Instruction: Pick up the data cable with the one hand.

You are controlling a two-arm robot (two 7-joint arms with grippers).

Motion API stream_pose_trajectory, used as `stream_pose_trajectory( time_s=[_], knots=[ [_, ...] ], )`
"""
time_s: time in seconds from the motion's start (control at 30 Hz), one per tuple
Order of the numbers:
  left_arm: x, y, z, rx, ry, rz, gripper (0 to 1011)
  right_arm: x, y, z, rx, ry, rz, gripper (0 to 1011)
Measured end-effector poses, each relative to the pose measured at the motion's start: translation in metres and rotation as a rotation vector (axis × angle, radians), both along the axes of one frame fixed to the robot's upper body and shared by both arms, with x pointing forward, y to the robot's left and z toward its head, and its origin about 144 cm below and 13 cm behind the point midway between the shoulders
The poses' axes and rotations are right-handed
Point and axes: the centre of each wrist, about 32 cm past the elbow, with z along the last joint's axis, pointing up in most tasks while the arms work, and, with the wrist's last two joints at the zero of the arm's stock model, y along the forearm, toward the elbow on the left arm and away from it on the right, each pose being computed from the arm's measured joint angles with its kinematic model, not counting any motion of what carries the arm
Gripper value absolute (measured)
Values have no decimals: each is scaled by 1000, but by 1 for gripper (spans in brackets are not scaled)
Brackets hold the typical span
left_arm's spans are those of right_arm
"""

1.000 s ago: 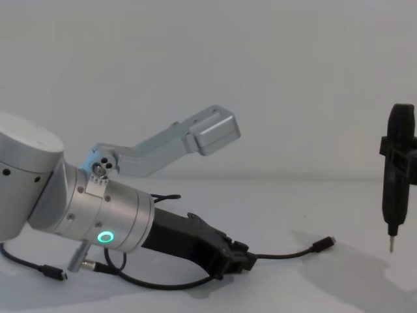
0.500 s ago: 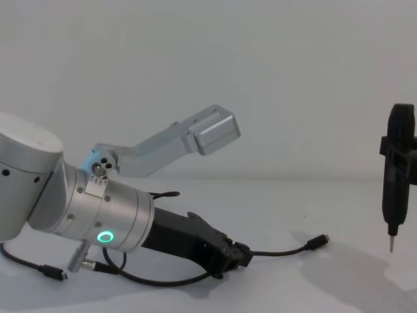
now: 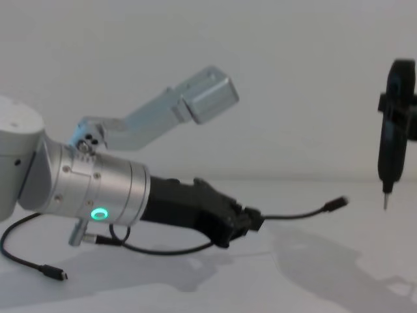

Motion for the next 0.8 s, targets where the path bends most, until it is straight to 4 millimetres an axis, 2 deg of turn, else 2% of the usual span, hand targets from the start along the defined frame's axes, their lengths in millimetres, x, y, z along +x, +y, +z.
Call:
stream_pose_trajectory(
  time_s=[0.4,0.8],
  knots=[
    [-9,7,22,-74,-105,-83,39,2,1,22,6,-92,17,275],
    [-13,10,30,-101,-146,-116,40,4,-3,38,-14,-159,14,274]
  ],
)
